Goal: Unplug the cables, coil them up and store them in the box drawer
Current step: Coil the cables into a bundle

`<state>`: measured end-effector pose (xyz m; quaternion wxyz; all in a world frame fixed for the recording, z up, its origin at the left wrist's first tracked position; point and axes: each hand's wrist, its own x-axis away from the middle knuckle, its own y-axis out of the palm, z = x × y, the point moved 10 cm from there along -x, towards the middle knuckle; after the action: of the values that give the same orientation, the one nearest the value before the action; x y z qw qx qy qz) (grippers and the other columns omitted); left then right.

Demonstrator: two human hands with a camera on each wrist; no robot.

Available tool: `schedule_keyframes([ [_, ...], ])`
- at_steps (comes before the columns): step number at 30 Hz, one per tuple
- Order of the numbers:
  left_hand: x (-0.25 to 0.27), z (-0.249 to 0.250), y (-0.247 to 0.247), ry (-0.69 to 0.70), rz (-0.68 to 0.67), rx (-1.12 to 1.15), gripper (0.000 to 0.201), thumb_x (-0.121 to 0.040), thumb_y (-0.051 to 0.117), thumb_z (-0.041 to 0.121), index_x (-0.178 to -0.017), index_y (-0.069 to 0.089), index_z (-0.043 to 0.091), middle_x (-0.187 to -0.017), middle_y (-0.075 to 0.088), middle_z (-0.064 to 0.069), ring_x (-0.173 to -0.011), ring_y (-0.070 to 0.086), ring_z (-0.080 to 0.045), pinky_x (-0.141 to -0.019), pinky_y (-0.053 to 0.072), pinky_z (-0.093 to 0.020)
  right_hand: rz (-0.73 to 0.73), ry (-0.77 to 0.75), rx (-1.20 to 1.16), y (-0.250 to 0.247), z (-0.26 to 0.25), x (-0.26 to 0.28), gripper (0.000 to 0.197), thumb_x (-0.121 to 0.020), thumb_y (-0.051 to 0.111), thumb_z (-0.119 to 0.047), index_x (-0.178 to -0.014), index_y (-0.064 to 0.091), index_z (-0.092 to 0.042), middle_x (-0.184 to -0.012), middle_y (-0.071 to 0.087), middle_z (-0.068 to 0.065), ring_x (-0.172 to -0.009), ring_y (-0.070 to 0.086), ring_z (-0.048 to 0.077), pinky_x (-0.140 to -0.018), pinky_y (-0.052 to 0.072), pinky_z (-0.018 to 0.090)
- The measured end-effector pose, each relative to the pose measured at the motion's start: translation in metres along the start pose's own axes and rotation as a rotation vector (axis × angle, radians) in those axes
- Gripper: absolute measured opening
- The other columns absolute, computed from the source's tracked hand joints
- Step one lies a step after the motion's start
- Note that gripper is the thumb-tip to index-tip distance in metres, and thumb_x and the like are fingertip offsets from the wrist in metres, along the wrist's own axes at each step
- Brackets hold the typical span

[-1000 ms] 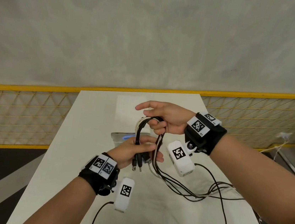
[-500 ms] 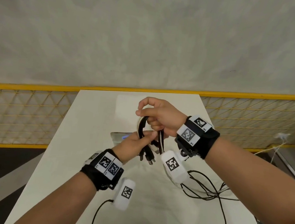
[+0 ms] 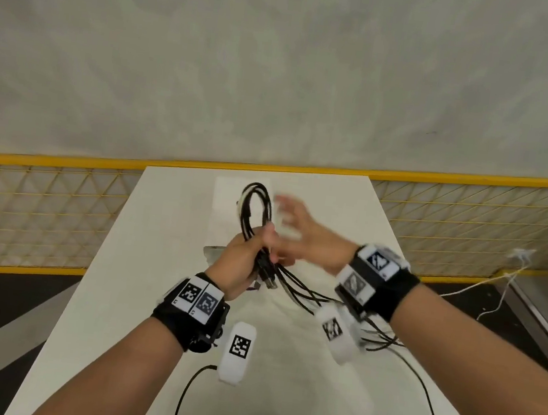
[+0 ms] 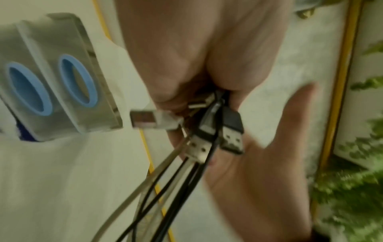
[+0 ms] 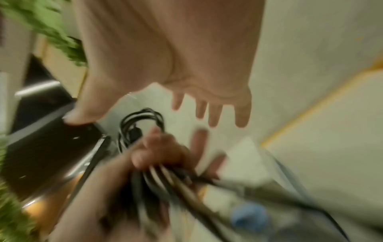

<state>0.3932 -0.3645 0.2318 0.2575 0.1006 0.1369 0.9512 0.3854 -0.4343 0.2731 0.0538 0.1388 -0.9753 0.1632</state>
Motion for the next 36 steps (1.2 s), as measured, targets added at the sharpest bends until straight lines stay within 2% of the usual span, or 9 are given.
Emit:
schedule_keyframes([
  [4, -0.008, -0.004, -0.019, 0.008, 0.132, 0.139, 0.037, -0.097, 0.042, 0.037, -0.068, 0.046, 0.014, -0.054, 0.045, -0.001, -0.066, 0.057, -0.024, -0.066, 0.050, -0.034, -0.136, 0.200, -0.194, 0.032, 0.088, 0.028, 0.061, -0.083, 0.070, -0.008, -0.131, 0.037, -0.025, -0.087, 0.068, 0.002, -0.068, 0.066, 0.018, -0.070, 0.055, 0.030],
  [7, -0.012, -0.009, -0.028, -0.017, 0.195, 0.340, 0.039, -0.099, 0.038, 0.036, -0.068, 0.044, 0.014, -0.052, 0.042, 0.000, -0.063, 0.062, -0.024, -0.060, 0.054, -0.035, -0.196, 0.294, 0.032, 0.035, 0.133, 0.053, 0.028, -0.090, 0.059, -0.014, -0.115, 0.054, -0.025, -0.049, 0.060, -0.004, -0.036, 0.047, 0.009, -0.043, 0.042, 0.021],
  [9, -0.015, -0.014, -0.032, -0.055, 0.217, 0.474, 0.041, -0.100, 0.037, 0.037, -0.066, 0.044, 0.015, -0.050, 0.041, 0.001, -0.055, 0.061, -0.022, -0.060, 0.057, -0.036, -0.205, 0.302, 0.186, 0.031, 0.154, 0.071, 0.008, -0.092, 0.056, -0.029, -0.093, 0.063, -0.026, -0.043, 0.052, -0.007, -0.035, 0.041, 0.006, -0.045, 0.037, 0.021],
  [13, -0.016, -0.028, -0.054, -0.117, 0.323, 0.464, 0.038, -0.099, 0.039, 0.039, -0.067, 0.041, 0.017, -0.049, 0.042, 0.004, -0.039, 0.040, -0.013, -0.046, 0.040, -0.024, -0.109, 0.284, 0.278, 0.012, 0.151, 0.089, 0.041, -0.081, 0.058, -0.054, -0.087, 0.058, -0.013, -0.068, 0.057, 0.001, -0.049, 0.045, 0.007, -0.051, 0.039, 0.018],
  [17, -0.013, -0.042, -0.081, -0.124, 0.456, 0.397, 0.038, -0.100, 0.040, 0.036, -0.068, 0.042, 0.014, -0.046, 0.042, 0.003, -0.035, 0.041, -0.015, -0.038, 0.041, -0.021, -0.256, 0.075, 0.700, 0.016, 0.085, 0.091, 0.022, -0.095, 0.049, -0.036, -0.077, 0.045, -0.026, -0.064, 0.047, -0.008, -0.056, 0.043, 0.005, -0.055, 0.032, 0.017],
  [20, -0.010, -0.044, -0.083, -0.086, 0.500, 0.107, 0.038, -0.100, 0.041, 0.030, -0.068, 0.042, 0.010, -0.042, 0.044, 0.001, -0.029, 0.043, -0.014, -0.033, 0.039, -0.020, -0.322, -0.113, 0.834, 0.031, 0.013, 0.085, 0.017, -0.093, 0.051, -0.021, -0.089, 0.060, -0.006, -0.071, 0.059, 0.005, -0.060, 0.043, 0.016, -0.056, 0.031, 0.022],
  [24, -0.005, -0.056, -0.039, -0.148, 0.291, -0.200, 0.034, -0.089, 0.060, 0.026, -0.061, 0.050, 0.009, -0.041, 0.049, 0.000, -0.032, 0.045, -0.014, -0.040, 0.036, -0.022, -0.343, -0.334, 0.939, 0.041, -0.068, 0.057, 0.017, -0.088, 0.062, -0.020, -0.095, 0.069, -0.006, -0.080, 0.068, 0.004, -0.065, 0.051, 0.016, -0.058, 0.038, 0.010],
  [31, 0.025, -0.064, 0.038, -0.429, -0.286, 0.326, 0.059, -0.070, 0.052, 0.075, -0.065, 0.058, 0.017, -0.045, 0.049, 0.001, -0.032, 0.044, -0.012, -0.036, 0.035, -0.012, -0.171, -0.282, 0.808, 0.000, -0.092, -0.009, 0.027, -0.073, 0.078, -0.039, -0.092, 0.070, -0.022, -0.080, 0.049, -0.011, -0.083, 0.053, 0.013, -0.076, 0.044, 0.030],
  [36, 0.035, -0.050, 0.036, -0.438, -0.344, 0.413, 0.081, -0.050, 0.039, 0.093, -0.069, 0.048, 0.014, -0.046, 0.041, 0.002, -0.033, 0.036, -0.009, -0.036, 0.025, -0.014, -0.119, -0.154, 0.747, -0.021, -0.064, -0.025, 0.030, -0.071, 0.077, -0.044, -0.093, 0.072, -0.024, -0.086, 0.052, -0.006, -0.090, 0.055, 0.017, -0.085, 0.045, 0.034],
])
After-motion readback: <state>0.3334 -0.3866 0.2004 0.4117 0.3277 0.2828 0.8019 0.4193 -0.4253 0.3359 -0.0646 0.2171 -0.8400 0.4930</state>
